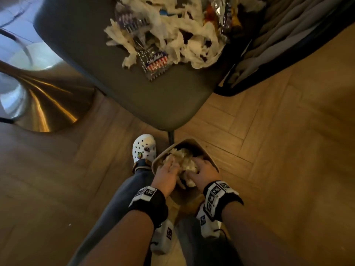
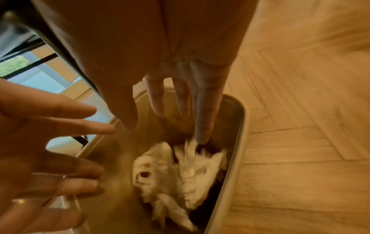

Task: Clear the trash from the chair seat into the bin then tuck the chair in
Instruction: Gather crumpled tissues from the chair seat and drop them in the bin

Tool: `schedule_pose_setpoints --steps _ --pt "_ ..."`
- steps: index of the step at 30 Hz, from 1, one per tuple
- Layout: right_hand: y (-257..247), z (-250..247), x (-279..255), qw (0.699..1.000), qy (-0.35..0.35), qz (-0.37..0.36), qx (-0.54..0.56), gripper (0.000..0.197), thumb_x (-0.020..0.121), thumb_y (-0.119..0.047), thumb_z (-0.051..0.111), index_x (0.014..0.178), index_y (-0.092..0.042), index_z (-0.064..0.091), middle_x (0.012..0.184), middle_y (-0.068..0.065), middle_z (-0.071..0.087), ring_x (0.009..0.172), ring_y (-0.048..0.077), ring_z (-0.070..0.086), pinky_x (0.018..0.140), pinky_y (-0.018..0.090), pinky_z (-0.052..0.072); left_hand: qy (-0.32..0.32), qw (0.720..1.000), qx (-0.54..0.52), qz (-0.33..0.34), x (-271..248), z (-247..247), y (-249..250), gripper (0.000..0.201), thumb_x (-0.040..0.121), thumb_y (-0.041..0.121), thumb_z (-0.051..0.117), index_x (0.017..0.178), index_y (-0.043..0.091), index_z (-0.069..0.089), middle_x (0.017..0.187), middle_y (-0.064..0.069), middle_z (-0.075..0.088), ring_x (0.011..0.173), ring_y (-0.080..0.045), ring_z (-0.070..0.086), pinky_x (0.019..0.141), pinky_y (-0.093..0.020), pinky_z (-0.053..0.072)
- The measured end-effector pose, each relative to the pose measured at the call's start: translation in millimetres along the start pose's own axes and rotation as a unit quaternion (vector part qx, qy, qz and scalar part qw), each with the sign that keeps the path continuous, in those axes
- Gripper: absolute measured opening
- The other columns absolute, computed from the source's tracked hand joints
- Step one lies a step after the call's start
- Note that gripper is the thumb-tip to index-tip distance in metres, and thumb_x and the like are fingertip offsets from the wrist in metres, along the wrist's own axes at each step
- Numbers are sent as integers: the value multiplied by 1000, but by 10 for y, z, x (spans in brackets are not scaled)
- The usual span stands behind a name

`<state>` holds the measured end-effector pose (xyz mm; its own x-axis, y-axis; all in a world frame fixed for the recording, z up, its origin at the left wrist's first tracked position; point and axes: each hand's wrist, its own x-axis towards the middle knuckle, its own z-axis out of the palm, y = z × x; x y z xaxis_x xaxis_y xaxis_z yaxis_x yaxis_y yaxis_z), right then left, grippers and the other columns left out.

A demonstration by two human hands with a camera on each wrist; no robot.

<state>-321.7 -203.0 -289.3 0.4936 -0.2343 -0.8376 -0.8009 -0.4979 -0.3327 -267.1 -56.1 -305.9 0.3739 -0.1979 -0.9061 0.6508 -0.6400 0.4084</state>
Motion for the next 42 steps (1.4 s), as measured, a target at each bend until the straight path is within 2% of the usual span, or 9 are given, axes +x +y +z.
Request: schedule_pose_setpoints --steps 5,8,14,17,20,26,30,36,42 --pt "-202 -318 -387 997 47 -5 65 31 87 -45 58 114 -31 60 110 -5 65 100 13 61 88 37 53 42 996 -1 85 -582 -256 346 28 96 48 48 122 55 58 129 5 65 118 -13 62 107 -43 47" --pt "-583 -767 -649 989 73 -62 114 19 89 -39 58 106 -32 63 99 -6 69 94 11 64 83 35 55 90 982 19 163 -1024 -520 801 20 100 40 53 113 36 67 102 8 74 98 -4 69 95 -37 56" --pt "-1702 -1759 -647 946 279 -128 104 41 90 -37 59 129 -35 46 132 -1 45 113 19 53 91 35 50 230 903 115 345 -1268 -1263 1964 24 97 29 59 121 31 63 116 14 58 102 -1 59 91 -31 55" --pt "-2101 -2085 -417 948 288 -91 103 60 86 -36 65 138 -39 36 140 5 29 120 28 46 95 36 46 268 882 229 312 -1009 -1584 2463 64 91 30 68 146 39 35 148 -2 32 136 -25 34 111 -44 39" --pt "-2281 -2158 -168 967 245 -67 -3 57 86 -29 66 136 -43 39 141 9 29 126 35 39 98 46 45 236 875 353 235 -729 -1822 2823 89 86 37 74 153 44 16 160 -9 12 145 -38 18 112 -52 35" --pt "-2415 -2310 -227 947 313 -74 13 29 91 -15 57 119 -22 59 129 9 50 111 30 53 83 31 42 228 861 366 271 -445 -2075 2879 41 94 28 64 133 19 57 134 -5 46 116 -21 51 99 -33 48" --pt "-2639 -2457 -396 931 348 -95 46 26 89 -15 59 115 -19 58 134 4 45 113 22 52 79 24 38 244 874 288 305 -523 -2216 2857 27 95 26 61 121 20 62 109 7 50 91 -5 50 82 -23 46" --pt "-3144 -2534 -179 929 327 -172 -5 50 86 -9 54 132 -22 43 134 9 47 123 27 46 99 42 46 267 837 266 397 -616 -2334 3180 31 100 34 50 128 24 57 120 0 58 103 -11 58 88 -33 55" --pt "-3490 -2400 391 966 173 -133 -138 70 83 -26 63 142 -35 26 154 10 13 134 34 21 97 49 43 175 915 267 248 -302 -2277 3704 81 96 25 62 156 35 7 147 -12 41 119 -26 57 94 -35 49"
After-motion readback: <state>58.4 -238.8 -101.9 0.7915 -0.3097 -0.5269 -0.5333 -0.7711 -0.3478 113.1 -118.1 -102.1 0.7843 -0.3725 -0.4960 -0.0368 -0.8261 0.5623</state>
